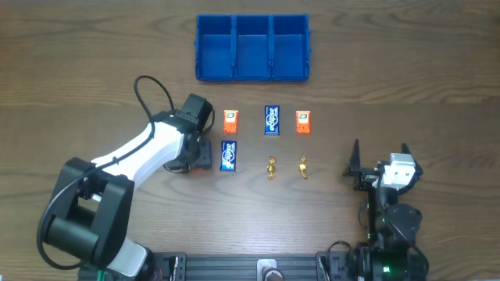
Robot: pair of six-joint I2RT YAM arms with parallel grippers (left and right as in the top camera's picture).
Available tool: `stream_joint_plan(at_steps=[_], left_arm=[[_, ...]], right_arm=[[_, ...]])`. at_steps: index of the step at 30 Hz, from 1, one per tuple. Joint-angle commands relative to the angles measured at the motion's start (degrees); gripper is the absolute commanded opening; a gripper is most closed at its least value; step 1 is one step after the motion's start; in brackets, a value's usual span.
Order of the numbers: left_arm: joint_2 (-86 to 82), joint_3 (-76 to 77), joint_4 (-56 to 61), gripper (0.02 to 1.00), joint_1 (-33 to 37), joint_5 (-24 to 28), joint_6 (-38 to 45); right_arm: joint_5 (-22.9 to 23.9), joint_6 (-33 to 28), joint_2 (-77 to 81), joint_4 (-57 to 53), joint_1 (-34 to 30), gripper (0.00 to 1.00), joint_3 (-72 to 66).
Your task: Sort Candies Into Trays
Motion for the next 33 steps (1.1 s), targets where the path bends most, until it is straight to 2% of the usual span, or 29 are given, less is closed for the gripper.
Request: stream_joint_plan(at_steps=[1, 7, 11, 14, 20, 27, 30, 33], left_arm=[[0.87, 0.2, 0.85, 0.446, -0.22, 0.04, 0.39], [0.52, 1.55, 1.7, 0.318, -0.94, 0.57, -0.81], [-2.32, 5.92, 0.39, 0.316, -1.88, 0.04, -1.36], [-5.35, 12.37, -2.12, 0.327, -2.08, -2.19, -2.29], [-2.84, 36.3, -9.62, 0.334, -2.05, -9.75, -1.29], [16.28, 71.17, -20.87, 0.356, -0.17, -10.05, 4.33], [24.72, 82.01, -24.55, 0.356, 0.52, -9.14, 4.33], [29.83, 86.64, -24.87, 0.36, 1.01, -8.72, 4.33]], right_arm=[[0.28, -0.83, -0.31, -0.46, -0.15, 0.998, 0.04], [0.31, -0.83, -0.31, -0.46, -0.15, 0.998, 0.04], [0.31, -0.83, -0.31, -0.46, -0.15, 0.998, 0.04], [0.31, -0.83, -0.31, -0.46, -0.15, 0.998, 0.02], [0.31, -0.83, -0.31, -0.46, -0.15, 0.998, 0.04], [0.31, -0.83, -0.31, -0.46, -0.15, 0.998, 0.04], [0.31, -0.83, -0.31, -0.46, -0.15, 0.998, 0.04], [0.31, -0.83, -0.31, -0.46, -0.15, 0.998, 0.04]])
